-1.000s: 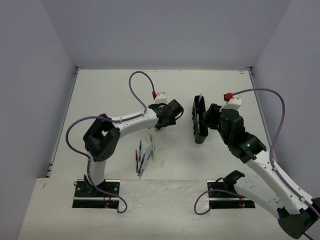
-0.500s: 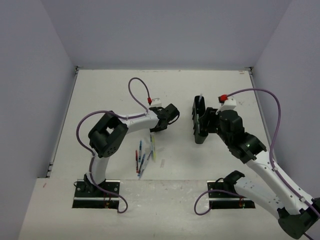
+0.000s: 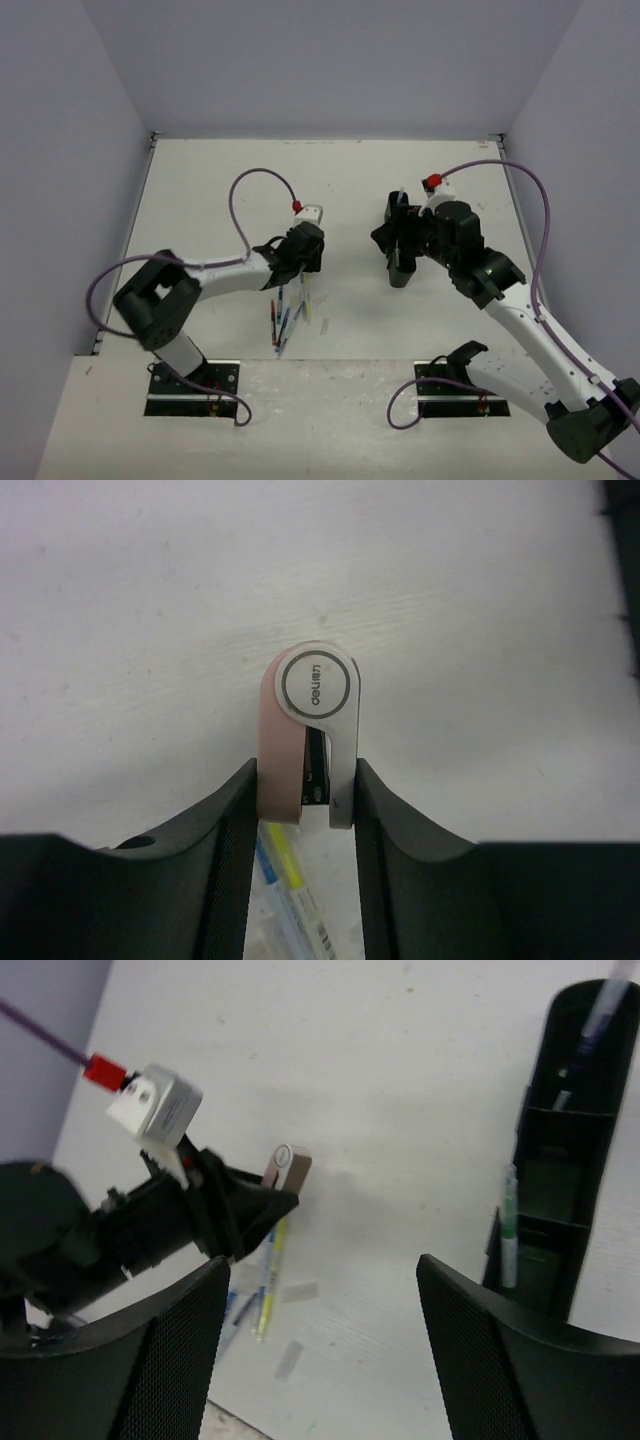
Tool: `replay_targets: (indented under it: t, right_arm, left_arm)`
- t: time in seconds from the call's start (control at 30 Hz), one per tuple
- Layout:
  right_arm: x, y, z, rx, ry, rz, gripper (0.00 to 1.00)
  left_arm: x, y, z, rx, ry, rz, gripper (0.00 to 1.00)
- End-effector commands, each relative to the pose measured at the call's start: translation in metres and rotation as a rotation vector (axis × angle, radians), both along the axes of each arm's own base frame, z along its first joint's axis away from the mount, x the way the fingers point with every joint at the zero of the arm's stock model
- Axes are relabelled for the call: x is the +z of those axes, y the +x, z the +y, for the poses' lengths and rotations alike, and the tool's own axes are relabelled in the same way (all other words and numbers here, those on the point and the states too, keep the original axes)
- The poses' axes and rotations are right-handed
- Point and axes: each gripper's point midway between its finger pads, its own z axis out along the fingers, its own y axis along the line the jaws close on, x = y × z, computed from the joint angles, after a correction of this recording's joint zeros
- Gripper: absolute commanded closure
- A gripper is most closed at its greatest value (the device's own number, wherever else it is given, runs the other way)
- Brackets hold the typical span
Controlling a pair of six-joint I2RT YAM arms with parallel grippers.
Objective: Sort the stationery into containers
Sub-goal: Pick up the stapler from the center of the board.
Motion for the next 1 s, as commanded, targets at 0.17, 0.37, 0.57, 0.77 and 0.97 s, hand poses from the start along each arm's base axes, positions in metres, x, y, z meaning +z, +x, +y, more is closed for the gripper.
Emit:
replay_targets:
  t: [0.17, 0.37, 0.57, 0.77, 0.97]
  right_arm:
    - [0.053, 0.003, 0.075, 0.257, 0.236, 0.026, 0.22]
    - [0.042, -0.001, 0.098, 0.322, 0.222, 0.062, 0.36]
    - [0.016, -0.004, 0.102, 0.325, 0.199, 0.105, 0.45]
    - [0.006, -0.002, 0.104, 0.333, 0.186, 0.099, 1.0]
    - [-0.006, 0.045, 0.032, -0.016, 0.032, 0.021, 1.0]
  left_arm:
    - [0.178, -0.057, -0.049, -0.599, -0.473, -0.673, 1.0]
    - [0.196, -0.069, -0.054, -0.65, -0.548, -0.698, 1.0]
    - [0.204, -0.069, -0.057, -0.657, -0.566, -0.707, 1.0]
    - [0.2, -0.07, -0.064, -0.688, -0.568, -0.683, 0.72]
    - [0.184, -0.037, -0.045, -0.469, -0.427, -0.567, 0.0]
